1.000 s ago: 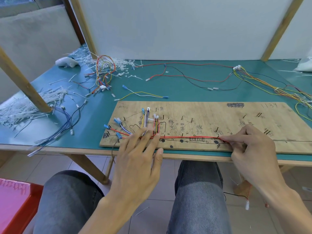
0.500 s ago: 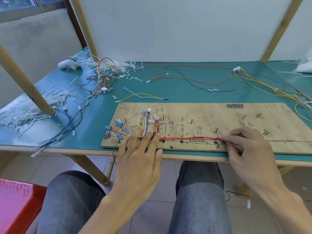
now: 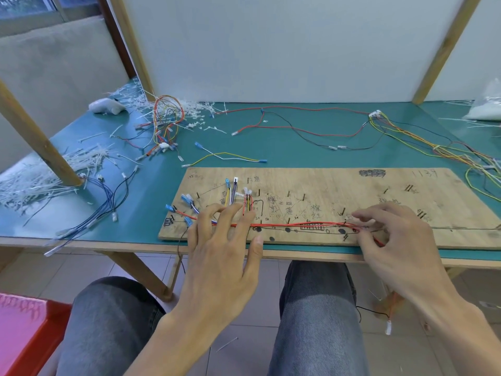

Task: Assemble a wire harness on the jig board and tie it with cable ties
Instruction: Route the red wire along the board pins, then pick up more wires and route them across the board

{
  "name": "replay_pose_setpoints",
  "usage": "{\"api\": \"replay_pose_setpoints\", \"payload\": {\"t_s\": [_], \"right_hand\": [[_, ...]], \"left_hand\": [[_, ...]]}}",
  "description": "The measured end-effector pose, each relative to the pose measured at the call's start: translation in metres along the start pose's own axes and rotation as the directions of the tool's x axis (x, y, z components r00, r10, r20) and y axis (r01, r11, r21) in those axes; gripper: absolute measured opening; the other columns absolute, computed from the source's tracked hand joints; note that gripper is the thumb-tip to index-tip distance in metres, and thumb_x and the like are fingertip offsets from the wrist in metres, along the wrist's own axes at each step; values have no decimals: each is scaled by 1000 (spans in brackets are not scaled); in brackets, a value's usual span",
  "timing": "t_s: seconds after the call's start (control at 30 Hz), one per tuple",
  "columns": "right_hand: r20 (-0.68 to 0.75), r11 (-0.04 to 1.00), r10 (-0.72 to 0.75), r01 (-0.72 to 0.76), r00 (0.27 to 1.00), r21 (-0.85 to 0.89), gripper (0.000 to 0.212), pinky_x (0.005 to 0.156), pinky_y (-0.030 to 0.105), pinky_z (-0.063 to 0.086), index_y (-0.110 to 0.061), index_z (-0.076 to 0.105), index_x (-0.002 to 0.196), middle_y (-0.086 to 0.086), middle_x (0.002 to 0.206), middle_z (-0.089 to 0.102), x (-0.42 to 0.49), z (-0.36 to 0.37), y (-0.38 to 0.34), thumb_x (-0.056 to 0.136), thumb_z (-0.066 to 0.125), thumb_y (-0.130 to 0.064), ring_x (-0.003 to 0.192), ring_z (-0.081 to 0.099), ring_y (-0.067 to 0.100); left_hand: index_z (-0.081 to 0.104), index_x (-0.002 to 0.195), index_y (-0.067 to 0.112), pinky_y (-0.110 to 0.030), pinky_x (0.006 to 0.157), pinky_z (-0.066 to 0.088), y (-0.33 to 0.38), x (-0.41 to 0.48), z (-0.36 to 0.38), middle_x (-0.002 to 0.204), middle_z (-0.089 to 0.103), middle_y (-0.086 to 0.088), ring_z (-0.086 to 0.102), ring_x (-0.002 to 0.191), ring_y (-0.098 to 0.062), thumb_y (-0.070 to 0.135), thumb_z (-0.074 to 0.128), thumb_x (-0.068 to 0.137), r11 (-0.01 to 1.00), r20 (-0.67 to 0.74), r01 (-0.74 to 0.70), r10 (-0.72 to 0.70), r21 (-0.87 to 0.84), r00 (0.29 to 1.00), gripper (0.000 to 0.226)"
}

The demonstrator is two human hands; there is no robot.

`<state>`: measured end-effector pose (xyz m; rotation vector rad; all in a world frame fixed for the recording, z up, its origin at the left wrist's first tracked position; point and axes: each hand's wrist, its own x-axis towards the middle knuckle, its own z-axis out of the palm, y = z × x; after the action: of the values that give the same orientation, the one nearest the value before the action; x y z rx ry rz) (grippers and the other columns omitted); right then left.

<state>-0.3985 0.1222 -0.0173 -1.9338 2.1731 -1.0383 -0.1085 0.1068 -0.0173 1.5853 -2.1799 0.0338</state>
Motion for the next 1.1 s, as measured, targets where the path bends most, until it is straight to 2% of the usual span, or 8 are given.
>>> {"api": "replay_pose_setpoints", "payload": {"t_s": [0.13,0.23,0.37,0.5,0.63,0.8,0.9,1.1], "right_hand": [[-94,999,14,-9,995,49,30,91,35,47,-25,78,107,-12,102,64,1,-11,-1,84,73,-7,99,55,16],[-166,993,45,-26,985,115,27,87,35,48,-27,79,103,-13,101,66,10,-24,-1,86,72,-7,96,55,16],[-155,988,80,-58,985,141,19,83,30,47,-24,79,101,-16,97,67,34,-37,8,90,72,-10,90,58,14],[-78,980,161,-150,984,133,15,78,25,46,-25,80,98,-18,89,69,67,-41,21,90,71,-14,85,60,2],[19,970,218,-219,976,103,13,68,20,42,-27,79,94,-21,80,69,110,-40,46,92,71,-17,82,65,2],[61,943,310,-315,949,108,14,73,26,46,-27,79,91,-15,79,69,179,-32,85,94,69,-16,85,67,12],[23,913,385,-385,922,138,18,82,28,45,-28,77,88,-8,86,72,226,-24,107,94,67,-15,95,65,19],[-108,911,411,-404,905,85,20,87,29,49,-15,81,97,9,101,79,310,-6,141,95,61,-14,107,68,28]], "left_hand": [[62,136,26,-38,116,32,10,8,-10,145,54,12,38,141,-15,42,41,105,990,-52,-120,117,-72,992,40],[68,124,23,-31,108,43,27,33,-14,131,63,12,51,127,-11,36,44,105,957,-66,-257,250,-135,966,33],[68,110,26,-38,86,53,63,97,-8,111,66,10,60,108,-15,37,42,104,947,125,-278,298,-160,946,29],[71,112,20,-40,79,55,100,164,21,107,70,-6,65,101,-31,36,47,104,941,320,-337,328,-28,889,30],[65,100,12,-37,72,48,127,197,50,105,65,-9,61,91,-32,39,73,92,922,409,-387,357,-10,840,29],[68,88,17,-39,81,57,134,223,72,95,72,-3,67,95,-27,22,84,86,931,581,-311,362,-190,729,17],[65,82,23,-32,82,54,132,236,75,83,66,7,65,96,-20,26,84,87,938,686,-256,347,-235,639,20],[65,83,22,-38,93,58,140,249,78,100,74,0,68,101,-24,29,84,88,945,773,-264,312,-193,552,21]]}}
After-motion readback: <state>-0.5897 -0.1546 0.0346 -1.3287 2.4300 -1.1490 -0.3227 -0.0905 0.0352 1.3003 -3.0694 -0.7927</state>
